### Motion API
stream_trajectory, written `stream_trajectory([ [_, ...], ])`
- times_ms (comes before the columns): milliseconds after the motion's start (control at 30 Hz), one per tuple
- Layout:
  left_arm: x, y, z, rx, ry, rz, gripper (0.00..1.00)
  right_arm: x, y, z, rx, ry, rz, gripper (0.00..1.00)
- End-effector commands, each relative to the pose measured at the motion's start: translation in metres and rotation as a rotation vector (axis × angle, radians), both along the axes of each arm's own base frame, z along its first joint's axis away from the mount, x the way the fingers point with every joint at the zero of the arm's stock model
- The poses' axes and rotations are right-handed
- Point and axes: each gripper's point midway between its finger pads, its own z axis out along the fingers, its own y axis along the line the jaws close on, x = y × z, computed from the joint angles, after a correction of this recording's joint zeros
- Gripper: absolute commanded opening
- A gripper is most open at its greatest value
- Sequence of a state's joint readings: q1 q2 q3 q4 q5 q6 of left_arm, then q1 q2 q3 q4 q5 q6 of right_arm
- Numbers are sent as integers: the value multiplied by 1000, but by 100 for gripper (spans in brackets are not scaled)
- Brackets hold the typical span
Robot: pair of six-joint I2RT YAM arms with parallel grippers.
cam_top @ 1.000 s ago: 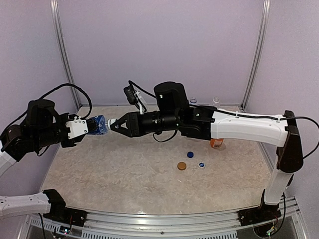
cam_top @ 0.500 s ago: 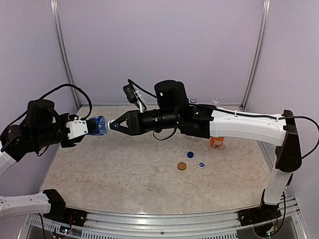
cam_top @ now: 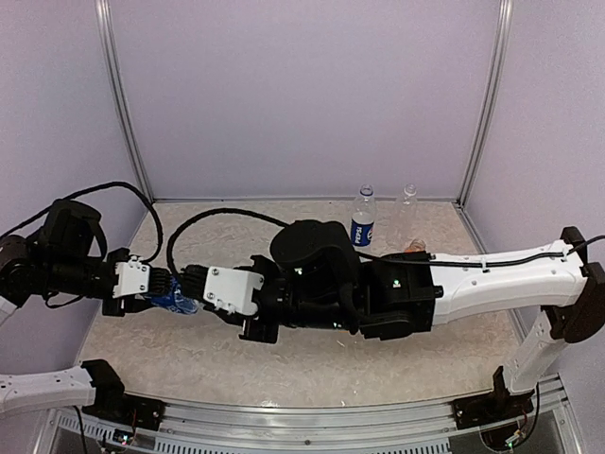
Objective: Unscrew the bottle caps
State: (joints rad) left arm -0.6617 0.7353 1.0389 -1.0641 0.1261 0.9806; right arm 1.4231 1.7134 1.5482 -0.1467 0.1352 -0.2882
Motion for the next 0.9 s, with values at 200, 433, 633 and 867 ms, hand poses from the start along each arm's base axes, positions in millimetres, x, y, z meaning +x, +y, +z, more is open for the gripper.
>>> stream_trajectory([
  [200, -42, 9, -44, 44, 283, -15, 37, 35, -58, -13, -454, -960, -268, 0],
  [433, -33, 4, -44, -11, 280, 50, 37, 22, -63, 13, -236, -860, -291, 0],
  [633, -2, -8, -16, -280, 279, 255, 38, 96, -118, -26, -163, -214, -611, 0],
  [867, -14, -39, 18, -690, 466, 253, 35, 125, -216, -160, -179, 533, -1084, 0],
])
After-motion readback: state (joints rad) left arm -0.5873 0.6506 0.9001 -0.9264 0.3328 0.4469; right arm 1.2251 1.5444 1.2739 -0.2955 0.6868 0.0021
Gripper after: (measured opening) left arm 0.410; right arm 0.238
